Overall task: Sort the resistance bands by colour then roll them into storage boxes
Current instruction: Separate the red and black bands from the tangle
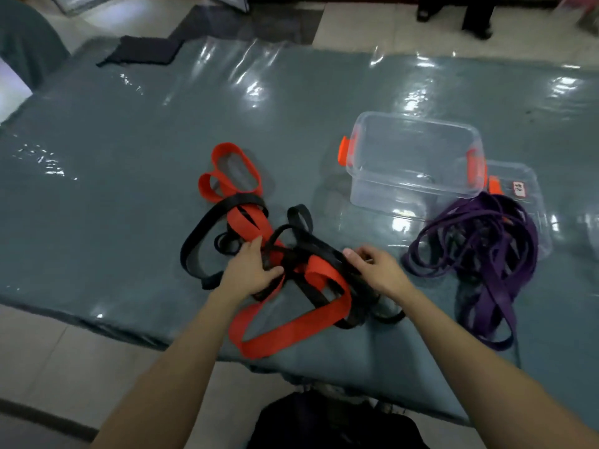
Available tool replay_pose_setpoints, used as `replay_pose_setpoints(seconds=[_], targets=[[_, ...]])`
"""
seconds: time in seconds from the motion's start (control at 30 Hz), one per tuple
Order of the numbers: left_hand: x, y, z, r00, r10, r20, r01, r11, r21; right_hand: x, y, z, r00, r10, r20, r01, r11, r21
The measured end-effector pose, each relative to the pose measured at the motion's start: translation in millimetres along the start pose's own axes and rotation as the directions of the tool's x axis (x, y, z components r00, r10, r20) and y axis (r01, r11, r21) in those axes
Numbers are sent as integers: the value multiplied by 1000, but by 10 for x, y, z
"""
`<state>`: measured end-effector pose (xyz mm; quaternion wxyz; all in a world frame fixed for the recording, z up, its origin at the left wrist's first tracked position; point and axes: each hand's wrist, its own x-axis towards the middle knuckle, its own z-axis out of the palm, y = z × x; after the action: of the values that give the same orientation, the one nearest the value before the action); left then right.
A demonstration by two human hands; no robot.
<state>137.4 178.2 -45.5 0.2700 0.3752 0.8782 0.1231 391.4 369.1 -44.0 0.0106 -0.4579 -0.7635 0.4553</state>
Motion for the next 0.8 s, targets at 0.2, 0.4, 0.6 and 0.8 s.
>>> replay_pose_setpoints(seconds=[0.2,0.4,0.6,0.8], targets=[[-74,-96,-27,983,170,-72,-174,983,-59,177,-239,255,994,-53,97,61,994,-87],[-140,-299,-753,949,261,-174,-292,938,-186,233,-453,248,995,-91,44,95,991,-91],[-143,-192,-1554,786,336,-520,-457,881,-122,197,-1260,-370,906,-177,-385,280,932,230],[-287,-125,-1536,894,380,-236,-427,882,-199,86,-1254,-498,834,-351,-426,365,930,-53]])
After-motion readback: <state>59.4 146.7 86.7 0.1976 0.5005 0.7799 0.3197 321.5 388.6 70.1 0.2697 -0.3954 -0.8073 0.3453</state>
